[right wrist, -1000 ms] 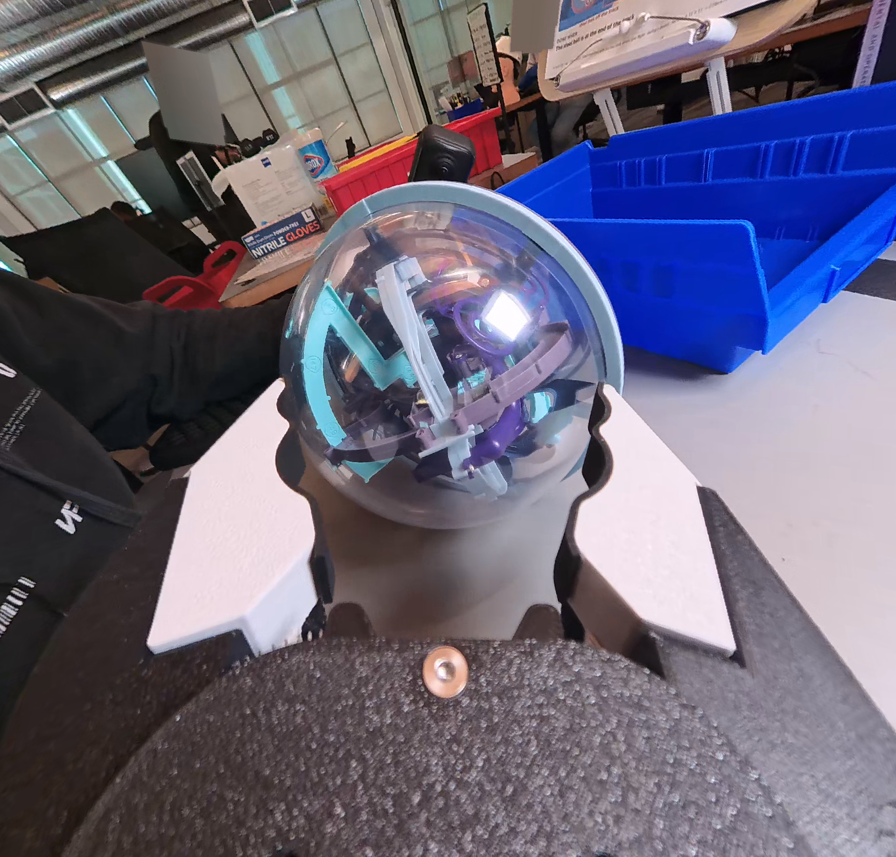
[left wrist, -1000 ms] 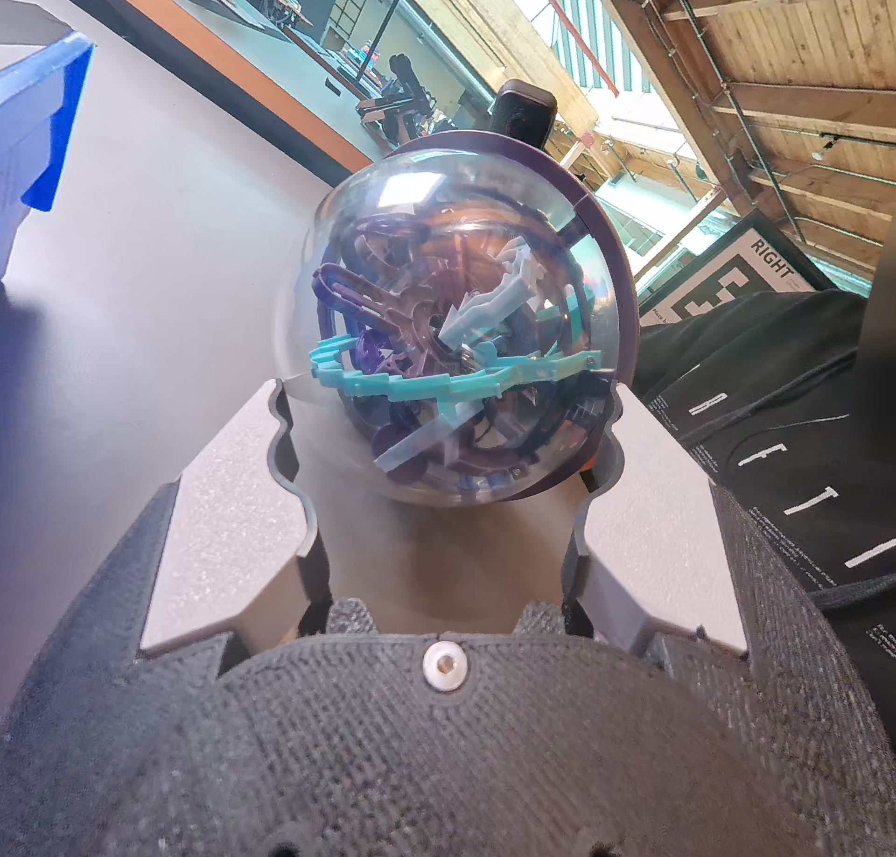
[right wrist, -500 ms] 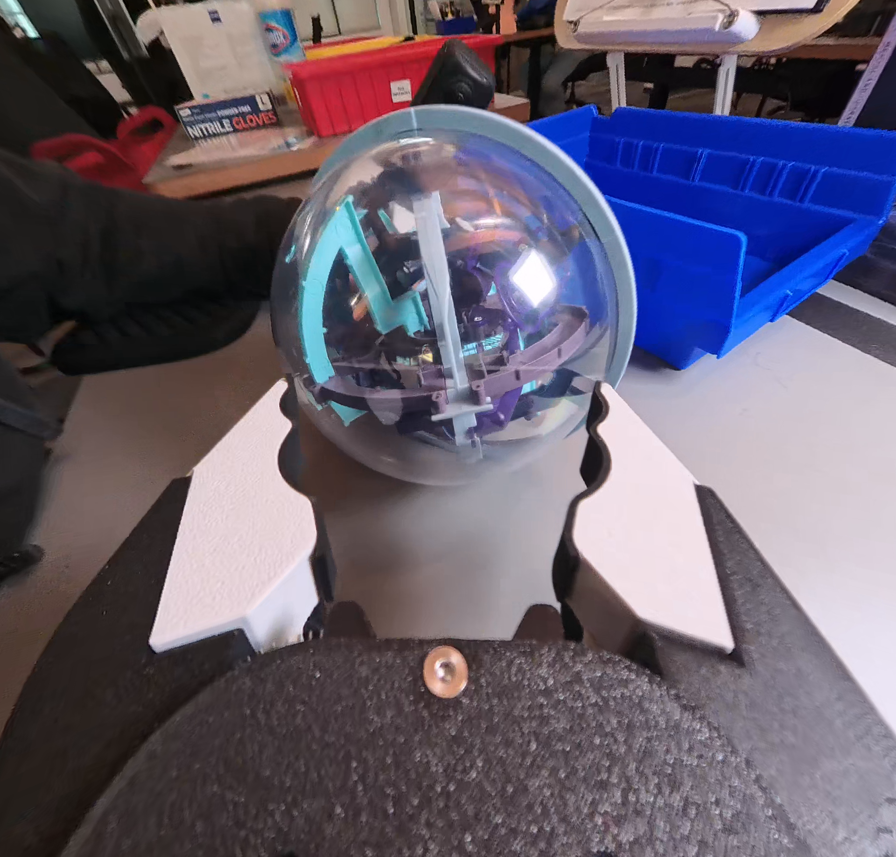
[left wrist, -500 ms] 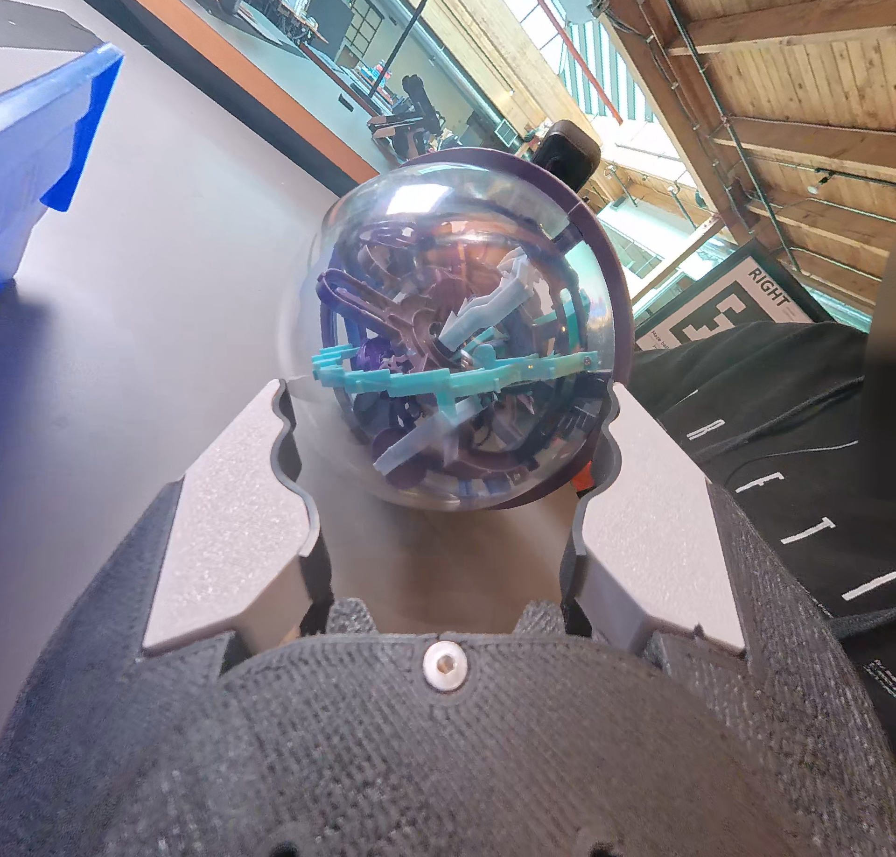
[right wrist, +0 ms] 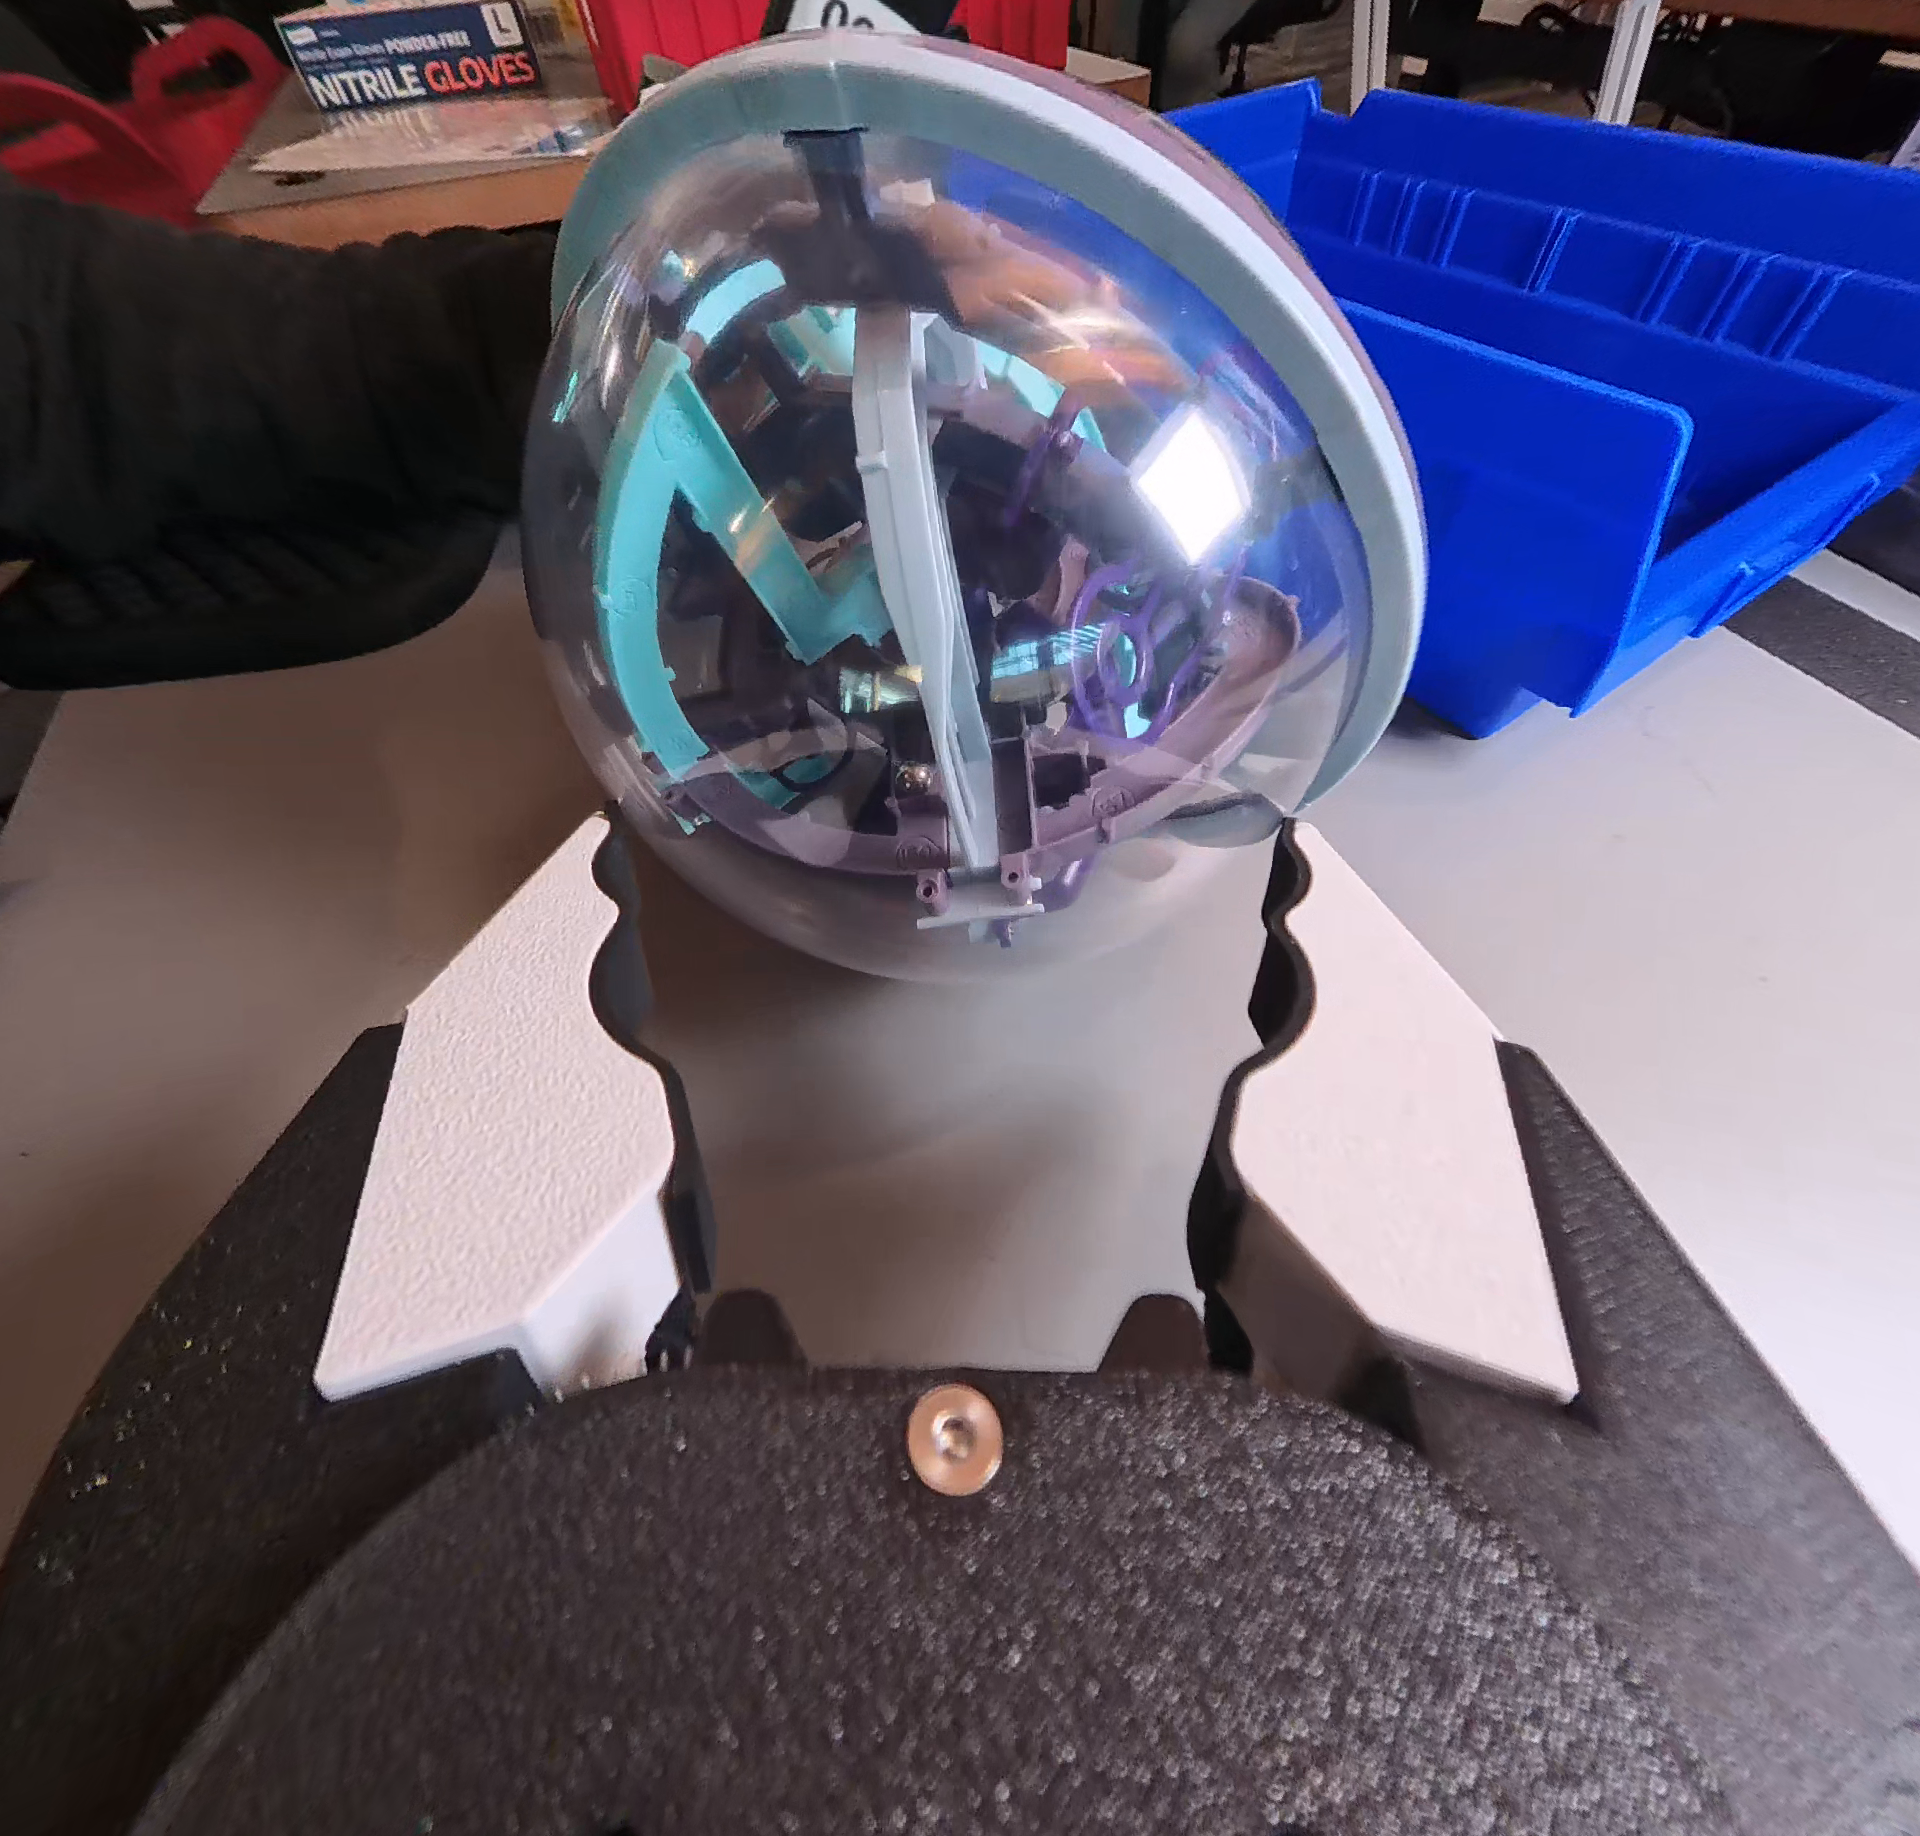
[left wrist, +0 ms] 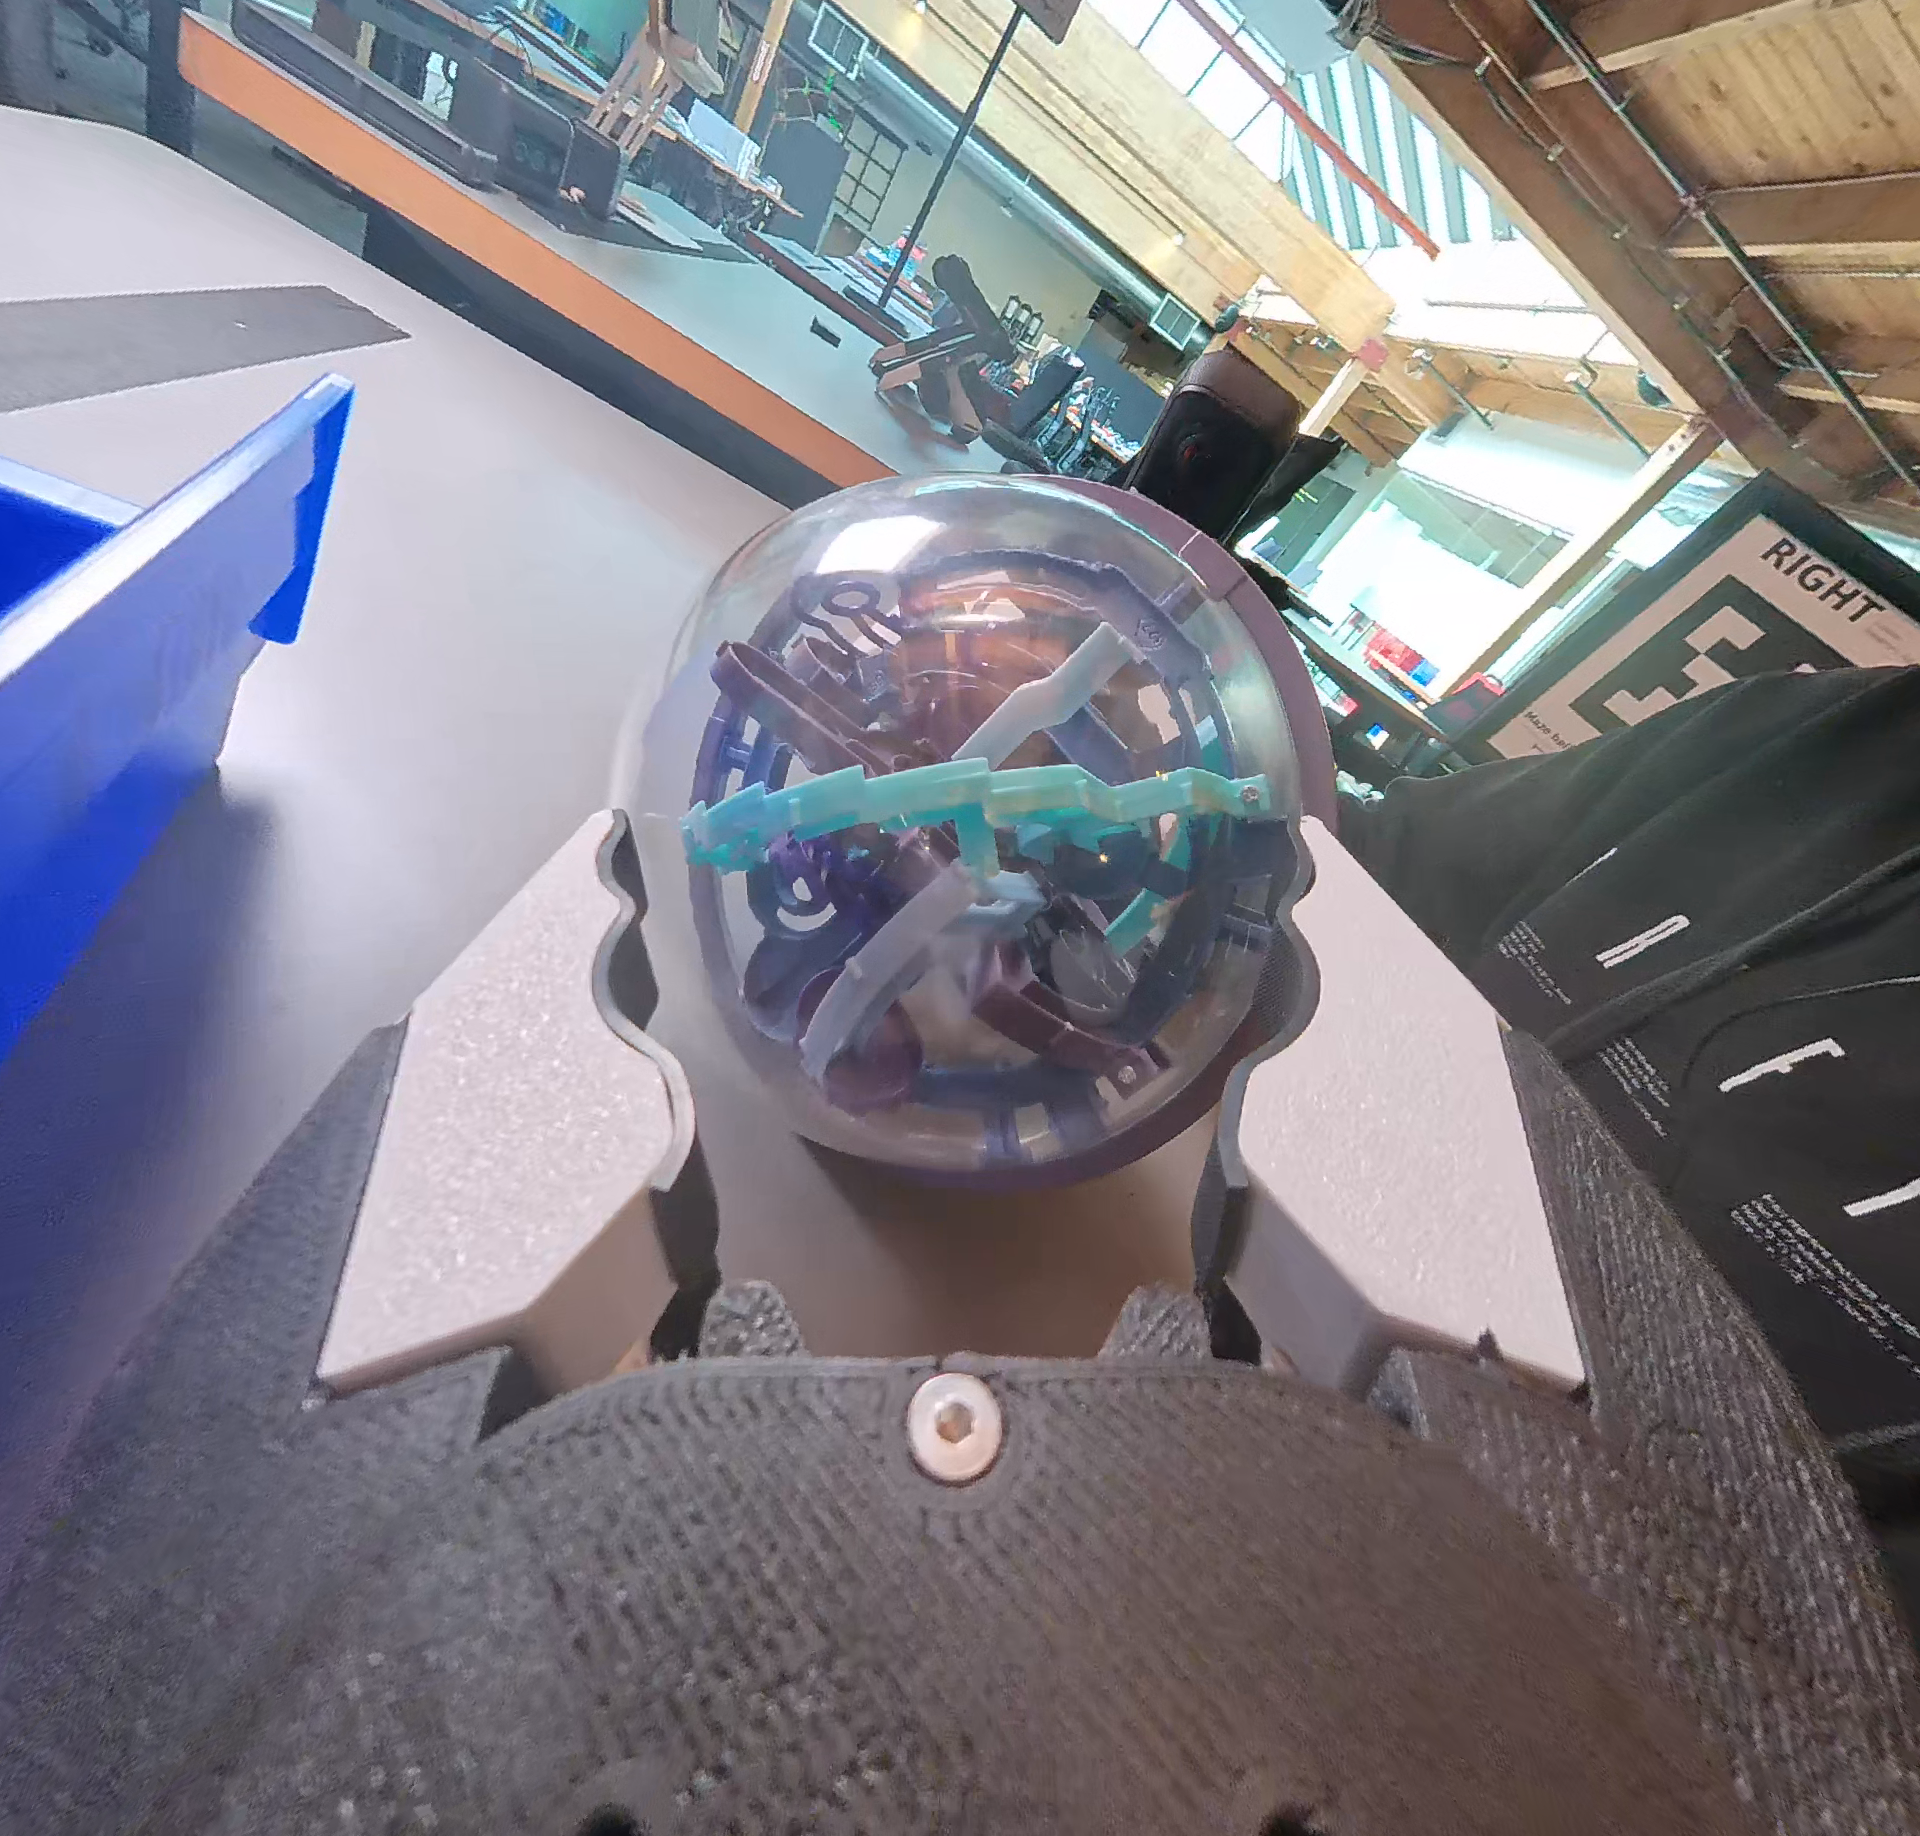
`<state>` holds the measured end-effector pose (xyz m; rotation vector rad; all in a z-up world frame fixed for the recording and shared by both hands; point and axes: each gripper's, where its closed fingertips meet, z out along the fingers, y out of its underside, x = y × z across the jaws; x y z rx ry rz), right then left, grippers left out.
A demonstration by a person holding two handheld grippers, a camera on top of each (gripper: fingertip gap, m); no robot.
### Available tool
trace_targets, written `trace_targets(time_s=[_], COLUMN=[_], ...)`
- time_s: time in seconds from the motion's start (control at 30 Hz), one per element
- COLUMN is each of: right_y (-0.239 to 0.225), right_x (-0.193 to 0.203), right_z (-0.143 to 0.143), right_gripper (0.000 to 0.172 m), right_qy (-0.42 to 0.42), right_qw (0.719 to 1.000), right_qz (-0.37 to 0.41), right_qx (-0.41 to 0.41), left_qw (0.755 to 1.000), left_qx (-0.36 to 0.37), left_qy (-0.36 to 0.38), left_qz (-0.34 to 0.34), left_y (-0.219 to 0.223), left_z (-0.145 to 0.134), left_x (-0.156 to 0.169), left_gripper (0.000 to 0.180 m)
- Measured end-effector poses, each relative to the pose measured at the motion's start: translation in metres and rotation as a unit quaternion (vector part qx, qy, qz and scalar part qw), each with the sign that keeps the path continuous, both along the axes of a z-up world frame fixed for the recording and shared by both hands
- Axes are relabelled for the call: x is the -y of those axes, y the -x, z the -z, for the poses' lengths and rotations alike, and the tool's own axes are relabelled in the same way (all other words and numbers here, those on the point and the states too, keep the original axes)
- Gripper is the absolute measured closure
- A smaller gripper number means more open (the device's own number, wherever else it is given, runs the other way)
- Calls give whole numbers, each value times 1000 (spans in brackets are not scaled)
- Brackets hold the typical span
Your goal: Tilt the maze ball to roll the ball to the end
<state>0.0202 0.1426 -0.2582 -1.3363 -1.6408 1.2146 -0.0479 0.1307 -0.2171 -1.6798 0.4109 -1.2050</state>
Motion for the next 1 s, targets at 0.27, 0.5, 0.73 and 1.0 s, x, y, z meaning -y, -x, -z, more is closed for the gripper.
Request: trace_targets(time_s=[0.27,0.5,0.73,1.0], right_y=[0,2,5,6], right_x=[1,-1,-4,-3], right_z=[-1,-4,-14,-18], right_gripper=[54,54,54,55], right_qy=[-2,19,63,59], right_qw=[1000,1000,997,997], right_qz=[-2,6,20,23], right_qx=[-3,-8,-31,-42], left_qw=[1000,999,993,991], left_qx=[-1,28,92,104], left_qy=[-6,17,71,76], left_qz=[2,-1,16,28], left_y=[0,3,10,12], left_z=[1,2,9,11], left_x=[2,-2,-5,-2], left_gripper=[62,62,62,62])
